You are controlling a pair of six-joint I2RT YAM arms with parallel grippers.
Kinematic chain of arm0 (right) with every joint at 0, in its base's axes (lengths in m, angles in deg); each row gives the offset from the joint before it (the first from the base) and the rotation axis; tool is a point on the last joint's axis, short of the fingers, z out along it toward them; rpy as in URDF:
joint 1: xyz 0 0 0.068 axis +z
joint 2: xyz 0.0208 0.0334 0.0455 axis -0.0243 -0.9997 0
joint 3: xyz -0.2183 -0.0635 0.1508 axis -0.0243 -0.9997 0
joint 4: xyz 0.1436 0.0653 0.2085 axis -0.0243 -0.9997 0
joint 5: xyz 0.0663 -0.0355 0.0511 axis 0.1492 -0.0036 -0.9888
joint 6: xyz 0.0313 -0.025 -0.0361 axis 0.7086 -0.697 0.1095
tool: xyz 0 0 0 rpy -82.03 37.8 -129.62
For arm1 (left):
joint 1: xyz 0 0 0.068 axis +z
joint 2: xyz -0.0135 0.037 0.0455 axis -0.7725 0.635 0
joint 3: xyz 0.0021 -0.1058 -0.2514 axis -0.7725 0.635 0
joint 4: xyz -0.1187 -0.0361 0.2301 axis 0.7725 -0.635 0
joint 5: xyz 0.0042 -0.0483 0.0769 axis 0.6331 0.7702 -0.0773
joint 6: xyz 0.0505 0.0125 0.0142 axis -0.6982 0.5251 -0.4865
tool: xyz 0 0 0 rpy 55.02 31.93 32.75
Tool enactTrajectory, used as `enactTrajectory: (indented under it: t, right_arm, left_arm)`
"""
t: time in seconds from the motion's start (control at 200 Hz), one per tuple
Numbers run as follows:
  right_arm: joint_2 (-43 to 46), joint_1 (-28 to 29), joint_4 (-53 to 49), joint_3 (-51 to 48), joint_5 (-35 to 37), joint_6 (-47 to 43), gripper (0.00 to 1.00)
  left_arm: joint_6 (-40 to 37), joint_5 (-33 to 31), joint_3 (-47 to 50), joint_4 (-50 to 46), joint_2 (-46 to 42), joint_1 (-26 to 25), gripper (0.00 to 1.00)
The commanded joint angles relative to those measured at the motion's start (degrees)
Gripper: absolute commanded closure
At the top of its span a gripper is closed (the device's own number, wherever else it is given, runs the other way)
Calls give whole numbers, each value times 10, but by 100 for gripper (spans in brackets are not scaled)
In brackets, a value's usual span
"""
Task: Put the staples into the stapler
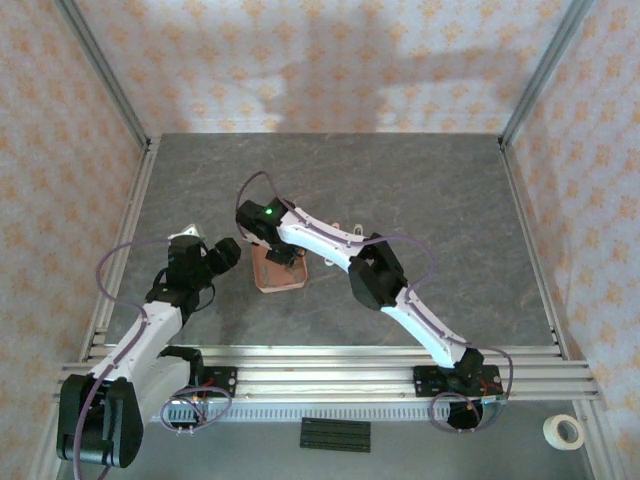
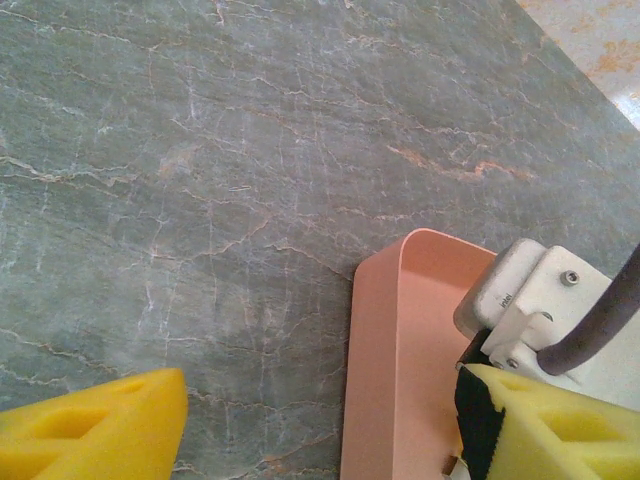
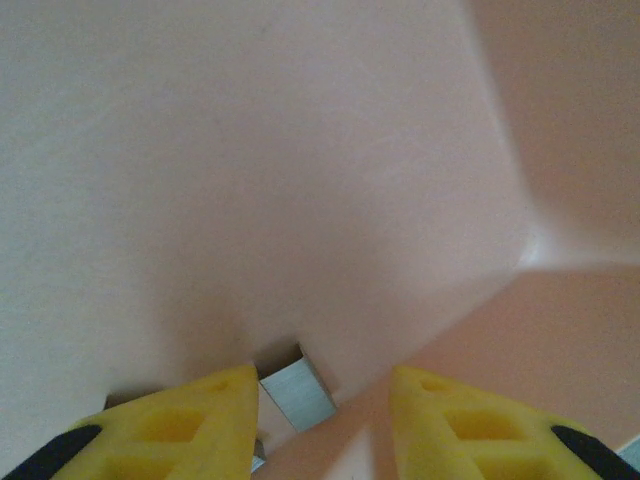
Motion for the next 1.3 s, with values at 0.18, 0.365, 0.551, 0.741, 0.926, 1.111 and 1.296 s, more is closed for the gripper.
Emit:
enactTrajectory:
  t: [0.18, 0.365, 0.551, 0.741, 0.926, 1.111, 1.296]
  right_arm:
    - [-53, -8, -74, 63, -12, -12, 63]
    - [-64, -13, -98, 75, -33, -13, 67]
    - [-68, -16, -114, 76, -42, -13, 73]
    - [-79, -20, -117, 80, -53, -14, 76]
    - [-92, -20, -114, 91, -66, -21, 79]
    - [-91, -20, -107, 102, -66, -30, 81]
    - [-62, -17, -79, 111, -80, -37, 81]
  left_arm:
    - [-12, -6, -12, -12, 0, 5, 28]
    - [-18, -5, -16, -18, 1, 5, 28]
    - [-24, 1, -24, -24, 11, 5, 28]
    - [-29, 9, -39, -28, 24, 5, 28]
    - [-32, 12, -53, -38, 30, 5, 29]
    - [-35, 8, -62, -46, 29, 5, 30]
    - [-35, 3, -67, -48, 19, 5, 31]
